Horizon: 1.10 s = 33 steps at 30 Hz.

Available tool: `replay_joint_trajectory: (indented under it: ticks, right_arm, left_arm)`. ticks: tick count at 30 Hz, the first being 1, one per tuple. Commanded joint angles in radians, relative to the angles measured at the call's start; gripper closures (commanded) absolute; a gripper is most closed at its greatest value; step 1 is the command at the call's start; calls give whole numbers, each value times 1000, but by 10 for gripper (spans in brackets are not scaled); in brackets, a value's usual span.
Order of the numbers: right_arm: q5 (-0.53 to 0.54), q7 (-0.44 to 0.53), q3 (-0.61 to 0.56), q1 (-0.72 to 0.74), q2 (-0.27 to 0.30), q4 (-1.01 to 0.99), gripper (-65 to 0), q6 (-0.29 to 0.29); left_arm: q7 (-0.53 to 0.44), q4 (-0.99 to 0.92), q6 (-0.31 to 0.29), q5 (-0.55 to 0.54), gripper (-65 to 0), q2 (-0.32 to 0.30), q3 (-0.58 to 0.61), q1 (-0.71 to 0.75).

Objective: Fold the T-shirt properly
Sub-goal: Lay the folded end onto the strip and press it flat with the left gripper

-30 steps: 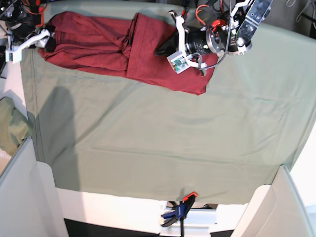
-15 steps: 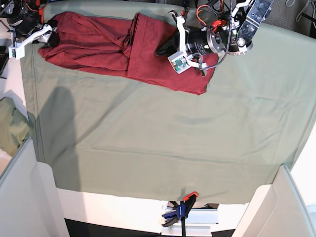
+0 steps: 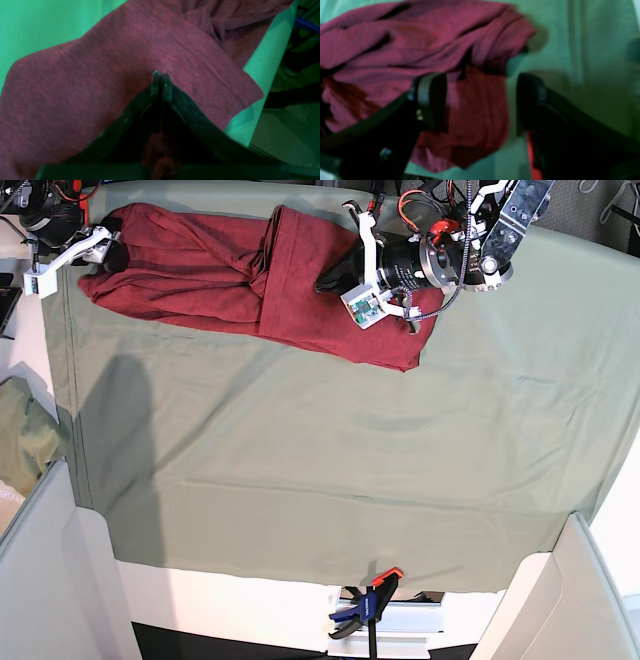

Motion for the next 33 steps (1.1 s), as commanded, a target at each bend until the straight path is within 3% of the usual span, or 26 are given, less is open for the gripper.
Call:
replay_joint_trajectory:
  ticks: [1, 6, 15, 20, 24, 33]
  right_arm:
    - [8, 10, -11, 7, 16, 11, -434, 13]
    - [-42, 33, -74, 10, 16, 11, -434, 8]
    - [-42, 39, -58, 14, 16, 12, -434, 8]
    - [-29, 39, 11, 19, 16, 14, -434, 8]
    - [-16, 39, 70, 24, 16, 15, -434, 8]
    - [-17, 73, 69, 56, 16, 4, -434, 10]
  left_arm:
    - [-24, 19, -5, -17, 0, -3, -2, -10]
    - [2, 35, -5, -70, 0, -3, -2, -10]
    - [36, 117, -5, -182, 0, -3, 4, 13]
    - [35, 117, -5, -175, 0, 6, 90, 26]
    - [34, 117, -5, -82, 0, 33, 164, 26]
    - [27, 117, -5, -69, 0, 39, 169, 26]
